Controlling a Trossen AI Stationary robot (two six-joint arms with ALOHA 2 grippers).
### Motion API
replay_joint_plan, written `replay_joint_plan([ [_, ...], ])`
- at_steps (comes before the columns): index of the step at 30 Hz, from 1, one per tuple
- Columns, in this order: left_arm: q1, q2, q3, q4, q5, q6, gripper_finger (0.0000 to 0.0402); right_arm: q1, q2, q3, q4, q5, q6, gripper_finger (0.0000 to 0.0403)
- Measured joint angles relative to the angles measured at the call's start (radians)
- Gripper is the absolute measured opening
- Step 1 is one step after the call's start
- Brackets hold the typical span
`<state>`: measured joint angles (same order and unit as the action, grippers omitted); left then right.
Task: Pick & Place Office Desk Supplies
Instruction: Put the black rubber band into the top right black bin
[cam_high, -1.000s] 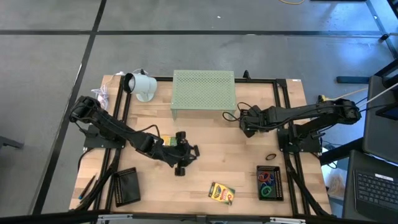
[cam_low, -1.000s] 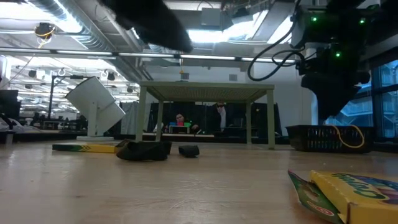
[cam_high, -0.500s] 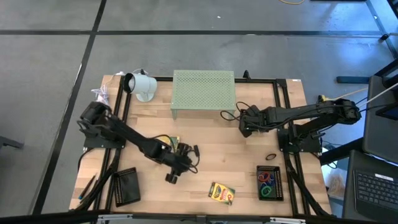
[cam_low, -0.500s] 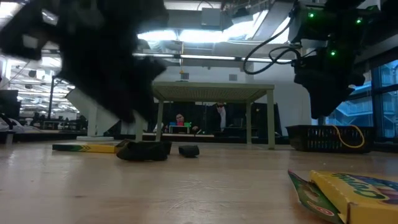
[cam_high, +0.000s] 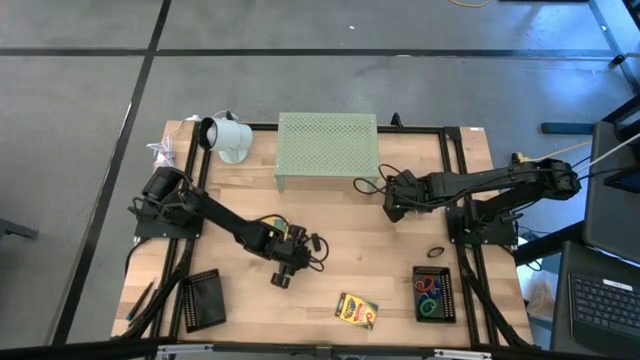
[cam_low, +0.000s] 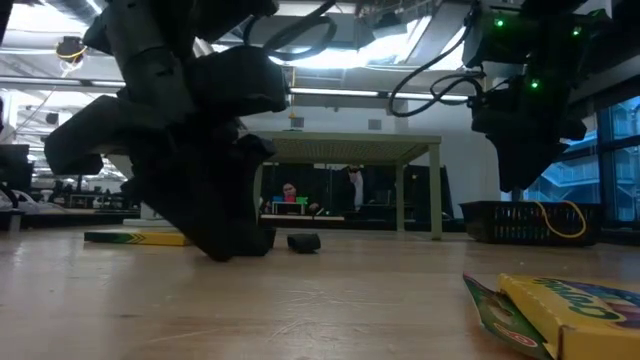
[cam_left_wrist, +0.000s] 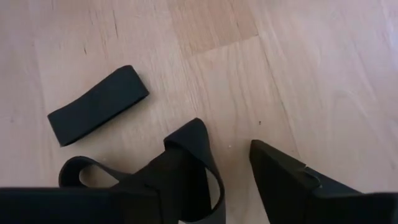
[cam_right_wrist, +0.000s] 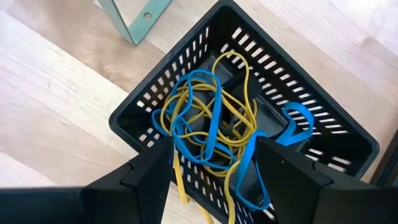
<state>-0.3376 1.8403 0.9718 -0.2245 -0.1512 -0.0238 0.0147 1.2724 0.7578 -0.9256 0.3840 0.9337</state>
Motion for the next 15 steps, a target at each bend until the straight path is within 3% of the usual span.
replay_joint_plan([
  [11, 0.0, -0.03, -0.006, -0.012, -0.029, 0.002, 0.0013, 0.0, 0.0, 0.0, 0.018, 0.0, 0.0, 0.0227],
  [15, 0.0, -0.056, -0.007, 0.001, -0.07, -0.015, 0.0005, 0.0, 0.0, 0.0, 0.036, 0.0, 0.0, 0.0227],
])
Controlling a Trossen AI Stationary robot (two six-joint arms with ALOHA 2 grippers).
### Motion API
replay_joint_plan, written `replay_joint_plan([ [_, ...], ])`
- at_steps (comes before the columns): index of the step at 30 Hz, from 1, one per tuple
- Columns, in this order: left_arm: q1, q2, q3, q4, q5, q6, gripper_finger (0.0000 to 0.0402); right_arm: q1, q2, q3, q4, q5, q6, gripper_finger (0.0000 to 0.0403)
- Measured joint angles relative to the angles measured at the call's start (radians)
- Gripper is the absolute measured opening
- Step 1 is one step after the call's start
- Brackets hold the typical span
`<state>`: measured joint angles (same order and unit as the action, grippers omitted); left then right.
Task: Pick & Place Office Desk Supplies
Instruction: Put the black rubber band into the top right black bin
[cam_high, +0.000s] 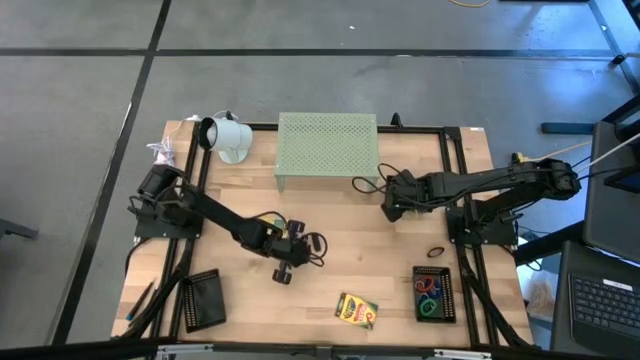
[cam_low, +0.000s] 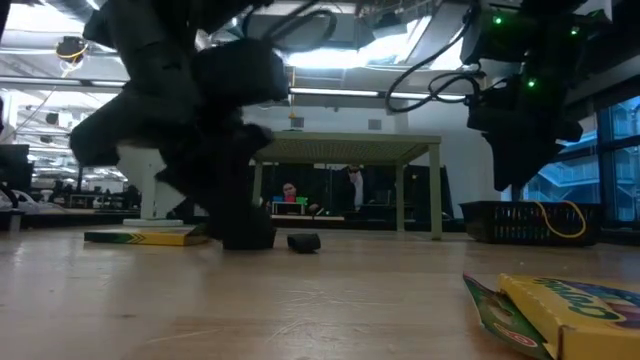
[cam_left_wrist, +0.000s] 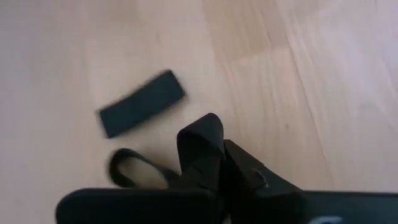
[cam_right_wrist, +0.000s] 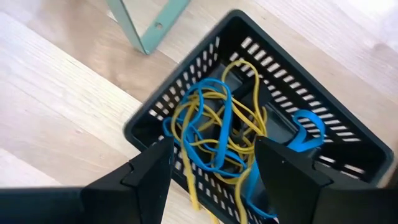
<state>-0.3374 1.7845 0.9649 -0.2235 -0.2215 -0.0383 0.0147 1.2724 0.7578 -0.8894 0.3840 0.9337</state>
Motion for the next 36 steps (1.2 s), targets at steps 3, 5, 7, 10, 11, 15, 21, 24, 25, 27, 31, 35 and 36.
replay_joint_plan([
  [3, 0.0, -0.036, 0.0, 0.017, -0.047, 0.008, 0.0004, 0.0, 0.0, 0.0, 0.031, 0.0, 0.0, 0.0227],
  [5, 0.0, -0.072, 0.0, 0.023, -0.073, 0.008, 0.0004, 0.0, 0.0, 0.0, 0.055, 0.0, 0.0, 0.0227],
  [7, 0.0, -0.116, 0.0, 0.025, -0.087, 0.013, 0.0004, 0.0, 0.0, 0.0, 0.074, -0.001, -0.001, 0.0227],
  [10, -0.001, -0.191, 0.001, 0.049, -0.087, 0.026, 0.0004, 0.008, 0.0, 0.0, 0.098, -0.007, -0.008, 0.0227],
  [11, -0.003, -0.217, 0.001, 0.053, -0.087, 0.026, 0.0004, 0.014, 0.0, 0.0, 0.109, -0.011, -0.018, 0.0227],
  [15, -0.004, -0.312, 0.001, 0.105, -0.084, 0.045, 0.0004, 0.05, 0.0, 0.0, 0.177, -0.06, -0.051, 0.0227],
  [21, -0.01, -0.395, 0.002, 0.221, -0.084, 0.173, 0.0004, 0.123, 0.0, 0.0, 0.393, -0.139, -0.138, 0.0227],
  [24, -0.01, -0.409, 0.003, 0.294, -0.085, 0.243, 0.0004, 0.161, 0.0, 0.0, 0.548, -0.167, -0.216, 0.0227],
  [25, -0.01, -0.41, 0.003, 0.317, -0.086, 0.273, 0.0004, 0.176, 0.0, 0.0, 0.604, -0.171, -0.248, 0.0227],
  [27, -0.01, -0.41, 0.003, 0.365, -0.09, 0.328, 0.0004, 0.201, 0.0, 0.0, 0.715, -0.194, -0.322, 0.0227],
  [31, -0.01, -0.411, 0.003, 0.436, -0.1, 0.382, 0.0004, 0.251, 0.0, 0.0, 0.913, -0.247, -0.474, 0.0227],
  [35, -0.01, -0.411, 0.003, 0.445, -0.1, 0.383, 0.0004, 0.297, 0.0, 0.0, 1.071, -0.249, -0.641, 0.0227],
  [36, -0.01, -0.411, 0.003, 0.445, -0.099, 0.381, 0.0004, 0.308, 0.0, 0.0, 1.109, -0.24, -0.696, 0.0227],
])
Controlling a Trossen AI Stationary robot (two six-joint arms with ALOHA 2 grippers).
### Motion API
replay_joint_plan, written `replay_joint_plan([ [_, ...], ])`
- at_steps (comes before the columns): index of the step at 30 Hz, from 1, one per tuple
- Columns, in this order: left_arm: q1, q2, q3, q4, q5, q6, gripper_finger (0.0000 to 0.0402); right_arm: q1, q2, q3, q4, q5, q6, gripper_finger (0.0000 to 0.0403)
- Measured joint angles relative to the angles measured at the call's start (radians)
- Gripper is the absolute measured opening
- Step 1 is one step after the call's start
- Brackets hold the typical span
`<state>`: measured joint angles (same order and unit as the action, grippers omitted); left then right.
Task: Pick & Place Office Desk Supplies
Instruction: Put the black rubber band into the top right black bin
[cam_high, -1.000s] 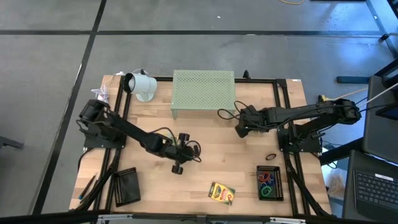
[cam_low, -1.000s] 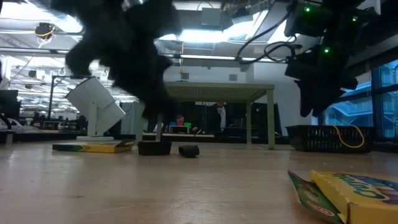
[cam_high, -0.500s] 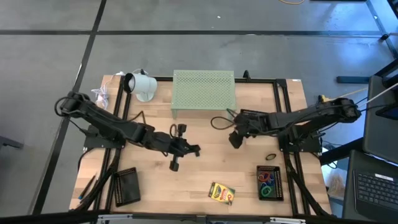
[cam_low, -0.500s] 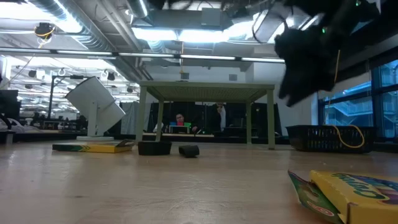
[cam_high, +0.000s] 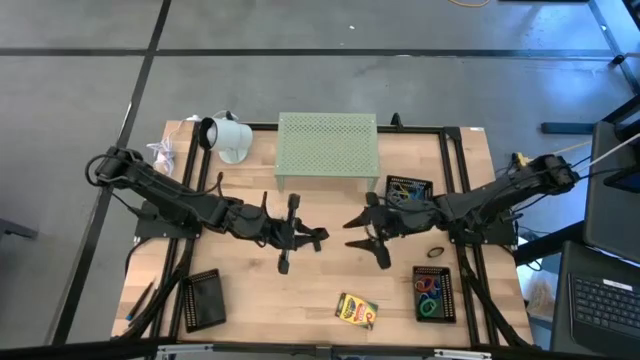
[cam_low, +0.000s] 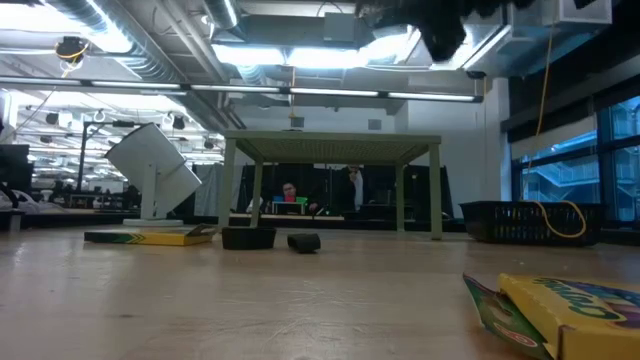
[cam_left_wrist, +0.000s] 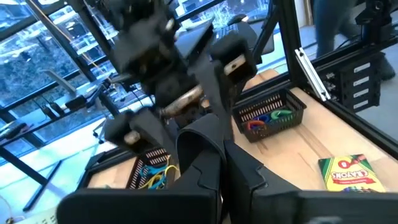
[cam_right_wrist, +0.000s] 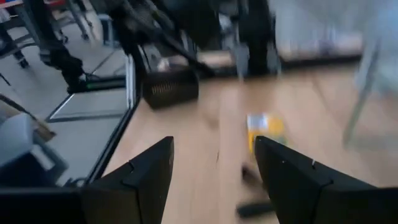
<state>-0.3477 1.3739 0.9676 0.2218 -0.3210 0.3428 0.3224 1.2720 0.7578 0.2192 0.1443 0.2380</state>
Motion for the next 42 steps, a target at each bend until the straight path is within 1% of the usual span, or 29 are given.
replay_joint_plan([
  [4, 0.0, 0.0, 0.0, 0.0, 0.015, -0.026, 0.0004, 0.03, 0.006, 0.0, 0.114, 0.062, -0.139, 0.0227],
  [8, 0.0, 0.0, 0.0, 0.014, 0.071, -0.066, 0.0004, 0.05, 0.034, 0.0, 0.215, 0.11, -0.247, 0.0228],
  [11, 0.0, 0.0, 0.0, 0.014, 0.127, -0.103, 0.0004, 0.06, 0.066, 0.0, 0.279, 0.102, -0.303, 0.0235],
  [17, 0.003, 0.002, 0.0, 0.031, 0.166, -0.149, 0.0004, 0.066, 0.103, 0.0, 0.369, 0.096, -0.424, 0.0257],
  [21, 0.01, 0.034, 0.001, 0.084, 0.172, -0.175, 0.0004, 0.066, 0.12, 0.0, 0.434, 0.028, -0.502, 0.0259],
  [24, 0.018, 0.06, 0.001, 0.126, 0.184, -0.184, 0.0004, 0.066, 0.129, 0.0, 0.468, -0.002, -0.537, 0.0254],
  [29, 0.036, 0.085, 0.001, 0.174, 0.195, -0.184, 0.0004, 0.066, 0.13, 0.0, 0.481, -0.003, -0.561, 0.0242],
  [36, 0.073, 0.136, 0.001, 0.296, 0.279, -0.184, 0.0004, 0.066, 0.13, 0.0, 0.485, -0.003, -0.561, 0.0229],
  [42, 0.095, 0.143, 0.001, 0.296, 0.288, -0.184, 0.0004, 0.066, 0.13, 0.0, 0.484, -0.003, -0.561, 0.0206],
])
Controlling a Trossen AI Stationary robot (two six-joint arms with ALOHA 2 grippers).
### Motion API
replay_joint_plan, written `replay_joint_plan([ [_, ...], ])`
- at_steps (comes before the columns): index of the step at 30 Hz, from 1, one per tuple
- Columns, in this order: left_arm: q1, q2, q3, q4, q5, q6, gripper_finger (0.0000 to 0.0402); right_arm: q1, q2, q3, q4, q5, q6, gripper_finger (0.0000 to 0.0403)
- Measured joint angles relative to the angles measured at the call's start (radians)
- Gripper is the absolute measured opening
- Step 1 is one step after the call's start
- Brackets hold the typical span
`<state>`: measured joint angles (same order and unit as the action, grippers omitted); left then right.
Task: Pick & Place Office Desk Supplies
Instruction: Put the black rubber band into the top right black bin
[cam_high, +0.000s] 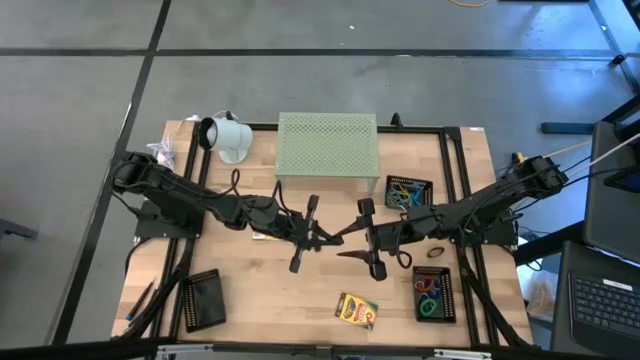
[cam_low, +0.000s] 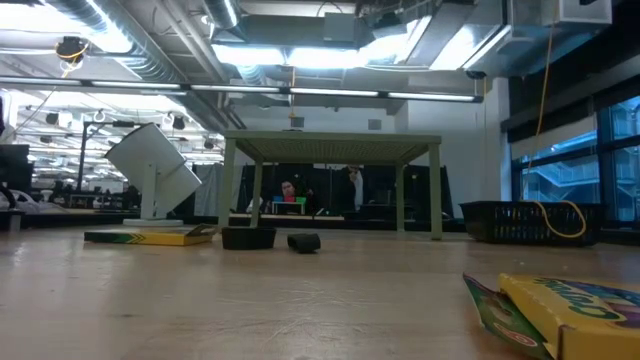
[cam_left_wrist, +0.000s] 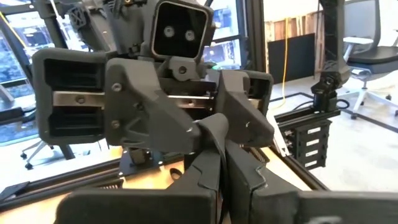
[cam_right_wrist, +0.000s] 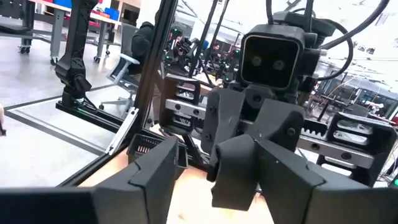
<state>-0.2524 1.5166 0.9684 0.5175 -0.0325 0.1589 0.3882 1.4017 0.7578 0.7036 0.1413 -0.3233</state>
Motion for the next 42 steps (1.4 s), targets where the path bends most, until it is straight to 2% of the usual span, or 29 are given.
replay_joint_plan([
  [4, 0.0, 0.0, 0.0, 0.0, 0.001, 0.001, 0.0004, 0.0, 0.0, 0.0, 0.0, 0.0, 0.0, 0.0171],
  [14, -0.002, 0.0, -0.001, -0.005, 0.006, 0.002, 0.0005, 0.0, -0.001, 0.0, 0.0, -0.001, 0.0, 0.0039],
  [17, -0.003, 0.0, -0.001, -0.006, 0.004, -0.003, 0.0011, 0.0, -0.001, 0.0, 0.0, -0.003, 0.0, 0.0011],
  [21, -0.009, 0.001, -0.001, -0.008, -0.001, -0.016, 0.0039, 0.0, -0.001, 0.0, -0.003, 0.005, 0.037, 0.0012],
  [25, -0.015, 0.001, -0.003, -0.016, -0.014, -0.018, 0.0087, 0.001, -0.002, 0.001, -0.021, 0.044, 0.098, 0.001],
  [30, -0.017, 0.002, -0.003, -0.045, -0.13, -0.048, 0.0151, 0.0, -0.022, 0.002, -0.093, 0.147, 0.165, 0.0009],
  [35, -0.015, 0.0, 0.0, -0.101, -0.3, -0.061, 0.0187, -0.001, -0.121, -0.001, -0.331, 0.277, 0.283, 0.0008],
  [42, -0.016, 0.0, 0.0, -0.174, -0.497, -0.069, 0.0192, -0.001, -0.291, 0.0, -0.758, 0.289, 0.604, 0.0009],
])
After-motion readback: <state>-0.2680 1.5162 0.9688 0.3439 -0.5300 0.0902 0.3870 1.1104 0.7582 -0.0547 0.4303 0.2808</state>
